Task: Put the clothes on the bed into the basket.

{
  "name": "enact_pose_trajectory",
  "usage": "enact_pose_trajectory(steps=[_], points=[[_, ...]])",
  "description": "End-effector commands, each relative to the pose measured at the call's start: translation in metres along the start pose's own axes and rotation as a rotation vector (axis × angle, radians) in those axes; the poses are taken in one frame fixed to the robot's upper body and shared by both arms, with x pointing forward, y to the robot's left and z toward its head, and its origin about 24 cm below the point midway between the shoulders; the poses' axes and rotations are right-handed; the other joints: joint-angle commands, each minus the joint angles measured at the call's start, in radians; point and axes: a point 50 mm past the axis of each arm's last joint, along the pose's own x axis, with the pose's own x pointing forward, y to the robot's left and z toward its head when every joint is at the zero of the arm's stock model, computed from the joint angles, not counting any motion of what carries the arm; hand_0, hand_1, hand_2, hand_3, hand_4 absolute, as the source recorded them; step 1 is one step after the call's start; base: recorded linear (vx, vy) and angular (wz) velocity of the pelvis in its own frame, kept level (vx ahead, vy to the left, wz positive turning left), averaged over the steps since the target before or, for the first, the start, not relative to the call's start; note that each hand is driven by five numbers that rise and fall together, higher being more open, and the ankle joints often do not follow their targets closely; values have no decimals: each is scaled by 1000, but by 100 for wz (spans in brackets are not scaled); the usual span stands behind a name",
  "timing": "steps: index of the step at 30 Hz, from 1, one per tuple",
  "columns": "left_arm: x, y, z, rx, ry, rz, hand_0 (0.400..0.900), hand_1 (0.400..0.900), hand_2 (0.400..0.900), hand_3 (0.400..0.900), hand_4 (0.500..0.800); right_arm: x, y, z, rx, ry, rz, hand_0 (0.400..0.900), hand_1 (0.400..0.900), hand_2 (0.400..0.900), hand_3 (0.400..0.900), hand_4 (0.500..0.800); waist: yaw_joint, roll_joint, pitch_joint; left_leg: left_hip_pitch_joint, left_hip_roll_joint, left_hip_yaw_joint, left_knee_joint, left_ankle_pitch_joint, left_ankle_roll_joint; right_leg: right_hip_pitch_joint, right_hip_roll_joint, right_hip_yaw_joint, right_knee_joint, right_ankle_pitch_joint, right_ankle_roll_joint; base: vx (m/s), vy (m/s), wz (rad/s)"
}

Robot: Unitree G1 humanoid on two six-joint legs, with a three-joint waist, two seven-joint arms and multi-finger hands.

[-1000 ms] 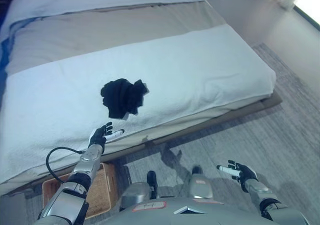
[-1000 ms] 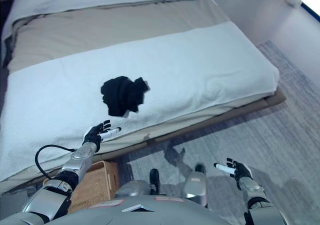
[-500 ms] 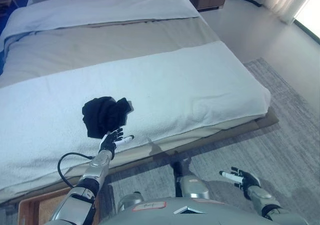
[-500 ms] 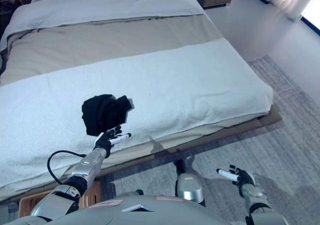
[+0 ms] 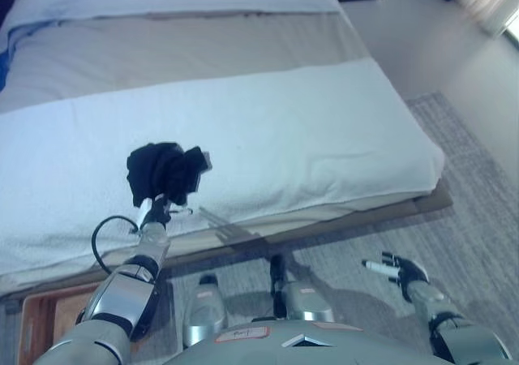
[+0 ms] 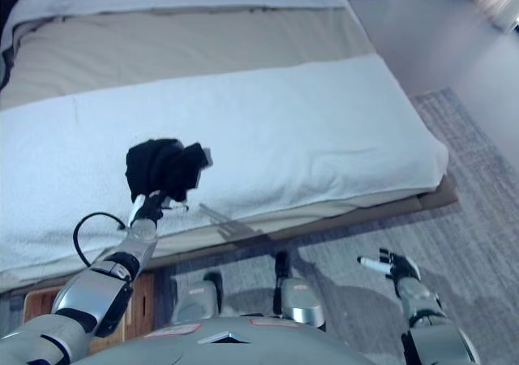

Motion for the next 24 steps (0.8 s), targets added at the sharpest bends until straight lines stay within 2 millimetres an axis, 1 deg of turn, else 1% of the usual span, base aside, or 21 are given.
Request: enact_pose_trajectory(steps=[1,4,8,10,12,13,14,15,16,18,22,24], points=[[11,62,41,25,-164,253,900,900,900,900,800,-5,-29,-3,-44,-26,-83,900,900,900,900,800,22,38,-22,-5,62,17,-14,127,5,56,-5,44,92,54,30,70,76,-18],[8,86,38,4,-194,352,900,900,900,900,800,-5,-25,-4,-67,-21,-62,900,900,900,900,800,31,40,-17,3,52,40,-33,105,11,51,-30,51,86,58,40,40,115,-19],[4,121,37,60,-215,482,900,900,900,900,800,-3,-15,-5,-74,-15,-24,900,900,900,900,800,43,16,16,-31,42,54,-15,87,16,17,-53,52,88,71,47,-74,59,-4],[3,136,43,74,-228,540,900,900,900,900,800,-2,-10,1,-79,-31,-7,900,900,900,900,800,43,4,35,-58,38,52,-3,82,19,-13,-57,53,95,79,49,-140,21,0],[2,154,57,72,-243,611,900,900,900,900,800,1,-6,12,-87,-60,5,900,900,900,900,800,38,-10,61,-93,39,49,11,79,21,-55,-60,55,105,90,51,-156,6,3],[3,155,58,72,-245,612,900,900,900,900,800,1,-6,13,-86,-61,5,900,900,900,900,800,37,-11,61,-98,39,48,14,78,21,-59,-60,55,107,90,51,-212,-15,2],[0,169,75,57,-277,670,900,900,900,900,800,3,0,26,-93,-100,20,900,900,900,900,800,32,-22,88,-131,40,44,29,77,23,-103,-59,59,119,104,54,-199,-9,-1],[0,176,79,50,-274,694,900,900,900,900,800,4,2,33,-96,-119,25,900,900,900,900,800,28,-27,98,-151,39,43,38,76,25,-125,-56,61,127,108,53,-198,-9,-2],[0,177,80,50,-275,695,900,900,900,900,800,4,3,33,-94,-120,25,900,900,900,900,800,28,-28,97,-156,39,42,40,76,25,-130,-56,61,129,108,53,-136,2,-3],[-2,190,97,34,-281,737,900,900,900,900,800,6,7,55,-97,-180,35,900,900,900,900,800,17,-40,127,-205,37,39,70,74,28,-184,-52,68,149,124,55,-168,-2,-1],[-9,216,116,23,-283,805,900,900,900,900,800,6,15,80,-107,-261,58,900,900,900,900,800,0,-61,160,-285,39,30,108,76,29,-264,-42,78,173,142,57,-146,1,-6],[-12,224,126,14,-297,817,900,900,900,900,800,6,17,90,-114,-295,63,900,900,900,900,800,-9,-70,175,-323,41,24,122,80,28,-300,-37,79,176,153,59,-124,-7,-3]])
